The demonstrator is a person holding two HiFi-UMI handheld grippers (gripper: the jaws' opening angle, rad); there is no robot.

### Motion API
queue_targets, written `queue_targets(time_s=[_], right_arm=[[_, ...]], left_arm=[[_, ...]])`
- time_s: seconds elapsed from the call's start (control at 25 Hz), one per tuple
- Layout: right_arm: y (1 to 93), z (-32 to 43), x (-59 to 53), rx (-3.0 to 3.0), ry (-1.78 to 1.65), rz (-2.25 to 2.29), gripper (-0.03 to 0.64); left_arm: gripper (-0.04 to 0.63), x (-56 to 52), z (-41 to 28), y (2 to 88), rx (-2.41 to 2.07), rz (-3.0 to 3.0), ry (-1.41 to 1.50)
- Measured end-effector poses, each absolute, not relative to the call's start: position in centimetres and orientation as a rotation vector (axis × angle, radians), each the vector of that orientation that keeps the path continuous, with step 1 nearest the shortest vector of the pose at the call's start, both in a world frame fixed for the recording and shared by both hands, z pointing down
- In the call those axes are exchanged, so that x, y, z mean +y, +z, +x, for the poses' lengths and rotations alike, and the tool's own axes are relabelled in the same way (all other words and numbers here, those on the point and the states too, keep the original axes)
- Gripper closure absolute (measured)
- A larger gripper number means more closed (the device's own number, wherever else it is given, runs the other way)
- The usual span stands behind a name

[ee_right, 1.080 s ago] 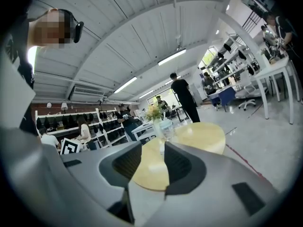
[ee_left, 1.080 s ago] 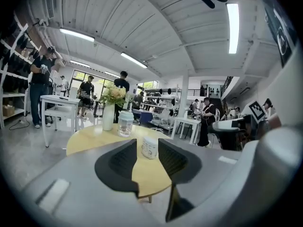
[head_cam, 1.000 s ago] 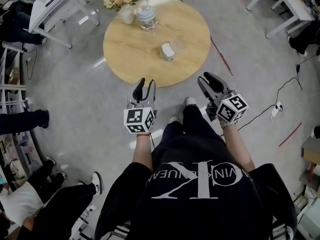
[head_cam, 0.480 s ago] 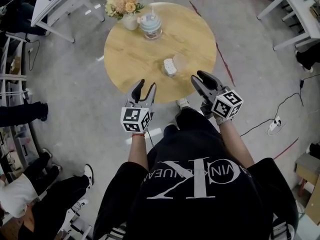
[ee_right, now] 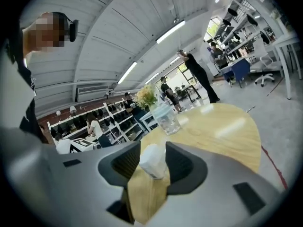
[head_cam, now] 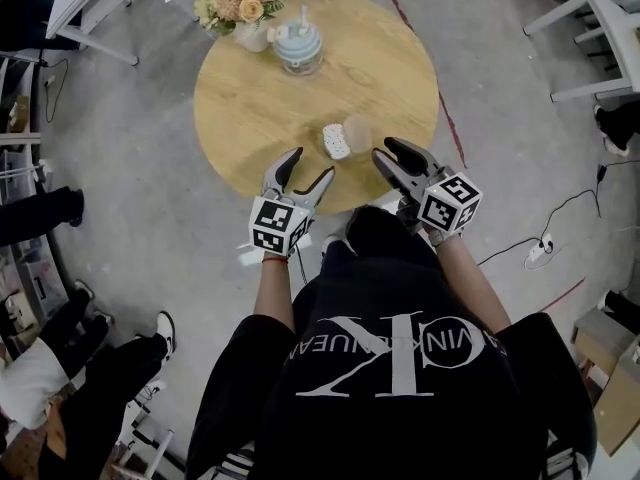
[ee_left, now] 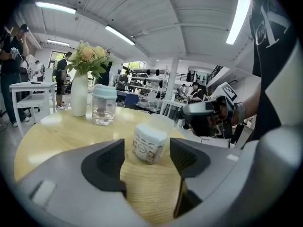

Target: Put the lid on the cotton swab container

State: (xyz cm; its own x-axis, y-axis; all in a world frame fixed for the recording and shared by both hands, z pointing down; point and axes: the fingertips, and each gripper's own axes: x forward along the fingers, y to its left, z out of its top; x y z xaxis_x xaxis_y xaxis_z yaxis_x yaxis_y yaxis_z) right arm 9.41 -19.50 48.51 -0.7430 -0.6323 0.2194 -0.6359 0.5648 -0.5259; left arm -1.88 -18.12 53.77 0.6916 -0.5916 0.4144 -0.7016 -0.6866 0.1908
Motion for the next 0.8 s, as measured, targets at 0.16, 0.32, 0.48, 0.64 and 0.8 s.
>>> queue_targets(time_s=[0.16, 0.32, 0.48, 0.64, 0.8], right_arm=[[49.2, 8.8, -20.3, -2.764, 0.958, 1.075, 0.485], [49.9, 8.5, -20.6, -2.753, 0.977, 1.036, 0.485], [50.1, 8.3, -21.1, -2.755, 0.993, 1.013, 0.485], [50.1, 7.9, -21.4, -2.760, 1.011, 0.986, 0.485], [49.9, 7.2, -21.4, -2.775, 1.027, 0.954, 0.485]], left_arm=[[0.293, -18.9, -0.6, 54.7, -0.952, 2.612, 0.549], [0.284, -19.3, 0.5, 55.6, -0.881, 2.660, 0.641], [0.269, -19.8, 1.4, 56.5, -0.812, 2.688, 0.695], [0.262, -19.9, 1.8, 58.1, -0.746, 2.694, 0.782], [0.261, -20.2, 2.5, 58.6, -0.691, 2.719, 0.824]])
